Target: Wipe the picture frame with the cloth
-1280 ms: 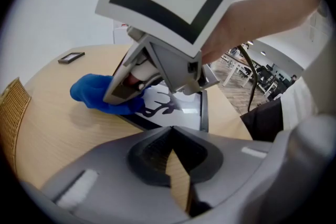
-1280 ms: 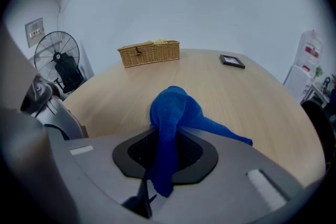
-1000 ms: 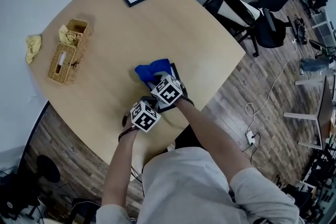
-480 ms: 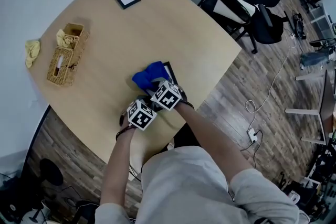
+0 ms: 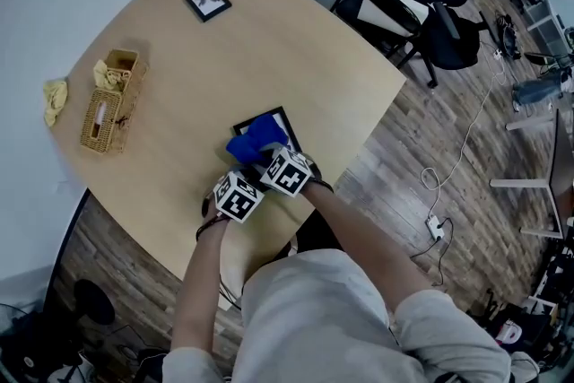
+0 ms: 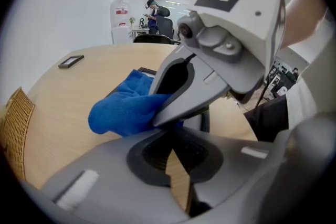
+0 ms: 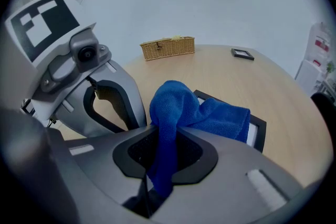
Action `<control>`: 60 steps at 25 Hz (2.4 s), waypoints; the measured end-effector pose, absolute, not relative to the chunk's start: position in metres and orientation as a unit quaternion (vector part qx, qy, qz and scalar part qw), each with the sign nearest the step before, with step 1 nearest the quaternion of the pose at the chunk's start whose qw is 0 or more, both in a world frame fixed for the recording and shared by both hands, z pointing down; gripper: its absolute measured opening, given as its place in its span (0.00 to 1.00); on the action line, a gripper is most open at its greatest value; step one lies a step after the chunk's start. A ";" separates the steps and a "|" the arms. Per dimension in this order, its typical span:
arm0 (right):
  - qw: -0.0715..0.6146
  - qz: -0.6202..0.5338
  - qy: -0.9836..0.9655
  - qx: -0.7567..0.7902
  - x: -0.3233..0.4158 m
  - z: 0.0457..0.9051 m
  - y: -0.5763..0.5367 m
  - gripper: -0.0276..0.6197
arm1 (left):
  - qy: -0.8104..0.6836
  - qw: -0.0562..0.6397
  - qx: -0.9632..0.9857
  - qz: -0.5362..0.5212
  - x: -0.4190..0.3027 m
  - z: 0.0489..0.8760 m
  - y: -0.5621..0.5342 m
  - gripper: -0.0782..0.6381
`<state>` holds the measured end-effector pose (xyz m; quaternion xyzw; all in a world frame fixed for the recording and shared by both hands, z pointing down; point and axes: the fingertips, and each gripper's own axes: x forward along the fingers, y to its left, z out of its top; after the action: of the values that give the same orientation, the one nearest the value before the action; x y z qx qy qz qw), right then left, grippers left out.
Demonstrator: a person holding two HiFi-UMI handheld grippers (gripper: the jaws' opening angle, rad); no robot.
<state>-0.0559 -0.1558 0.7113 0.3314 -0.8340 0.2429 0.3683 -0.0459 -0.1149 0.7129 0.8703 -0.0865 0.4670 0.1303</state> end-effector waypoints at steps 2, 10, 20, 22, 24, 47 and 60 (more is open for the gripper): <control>0.371 0.243 -0.832 0.333 -0.052 0.713 -0.150 0.13 | -0.086 0.130 0.870 0.467 -0.046 0.713 -0.115 0.18; 0.360 0.253 -0.815 0.377 -0.043 0.713 -0.134 0.13 | -0.084 0.127 0.870 0.470 -0.046 0.713 -0.115 0.18; 0.348 0.281 -0.786 0.426 -0.044 0.712 -0.096 0.13 | -0.083 0.132 0.871 0.466 -0.045 0.713 -0.115 0.18; 0.346 0.285 -0.780 0.436 -0.046 0.710 -0.094 0.13 | -0.084 0.135 0.871 0.464 -0.046 0.713 -0.115 0.18; 0.348 0.284 -0.777 0.441 -0.048 0.709 -0.091 0.13 | -0.087 0.136 0.872 0.463 -0.046 0.713 -0.115 0.18; 0.355 0.276 -0.803 0.391 -0.059 0.704 -0.059 0.13 | -0.086 0.119 0.868 0.475 -0.045 0.712 -0.114 0.18; 0.401 0.282 -0.783 0.382 0.019 0.722 -0.041 0.13 | -0.079 0.102 0.860 0.493 -0.045 0.715 -0.115 0.18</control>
<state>0.0186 -0.0412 0.7216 0.3820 -0.7835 0.2820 0.4010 -0.0448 -0.1149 0.7153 0.8604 -0.0786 0.4932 0.1017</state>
